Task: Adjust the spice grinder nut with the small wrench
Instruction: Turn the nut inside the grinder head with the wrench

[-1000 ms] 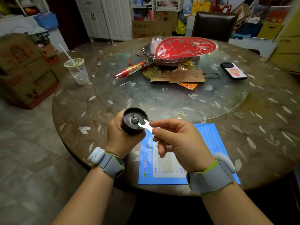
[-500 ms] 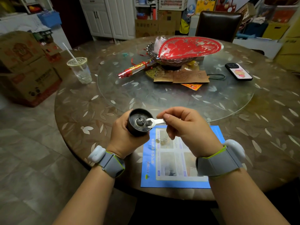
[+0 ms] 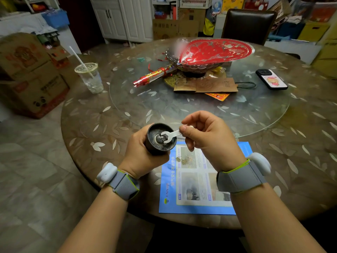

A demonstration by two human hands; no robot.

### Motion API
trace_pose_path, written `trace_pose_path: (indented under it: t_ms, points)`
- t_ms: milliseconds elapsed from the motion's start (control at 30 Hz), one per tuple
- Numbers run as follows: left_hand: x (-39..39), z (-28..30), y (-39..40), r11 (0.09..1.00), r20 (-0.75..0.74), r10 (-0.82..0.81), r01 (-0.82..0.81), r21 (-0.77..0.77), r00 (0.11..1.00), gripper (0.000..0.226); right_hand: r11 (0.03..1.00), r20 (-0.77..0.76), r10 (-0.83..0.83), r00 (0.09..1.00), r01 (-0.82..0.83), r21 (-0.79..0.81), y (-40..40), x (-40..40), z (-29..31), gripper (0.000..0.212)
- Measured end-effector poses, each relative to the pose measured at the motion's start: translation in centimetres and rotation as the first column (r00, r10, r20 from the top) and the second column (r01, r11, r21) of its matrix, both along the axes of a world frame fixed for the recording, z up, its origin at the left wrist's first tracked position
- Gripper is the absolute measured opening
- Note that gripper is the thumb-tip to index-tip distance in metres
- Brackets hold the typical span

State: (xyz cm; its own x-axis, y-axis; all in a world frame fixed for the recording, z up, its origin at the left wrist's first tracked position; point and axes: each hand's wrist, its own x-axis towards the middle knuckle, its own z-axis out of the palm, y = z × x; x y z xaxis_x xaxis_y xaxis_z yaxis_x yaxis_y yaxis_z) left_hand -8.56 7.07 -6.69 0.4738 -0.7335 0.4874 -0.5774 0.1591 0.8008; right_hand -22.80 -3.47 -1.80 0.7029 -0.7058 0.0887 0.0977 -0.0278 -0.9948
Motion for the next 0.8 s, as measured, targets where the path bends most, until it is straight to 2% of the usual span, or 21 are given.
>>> trace_pose_path:
  t_ms: [367, 533, 800]
  points:
    - [-0.1, 0.4, 0.1, 0.999, -0.027, -0.04, 0.04, 0.013, 0.999, 0.041, 1.0, 0.024, -0.004, 1.0, 0.005, -0.028, -0.5, 0.3, -0.1, 0.009]
    - [-0.2, 0.5, 0.2, 0.997, -0.016, -0.076, 0.076, 0.021, 0.997, 0.046, 0.995, 0.014, 0.022, 1.0, -0.02, -0.102, -1.1, 0.5, 0.3, 0.007]
    - [-0.2, 0.5, 0.0, 0.997, -0.009, -0.074, 0.074, 0.028, 0.997, 0.056, 0.972, -0.06, 0.09, 0.994, -0.101, -0.211, -2.2, 2.1, 1.5, 0.021]
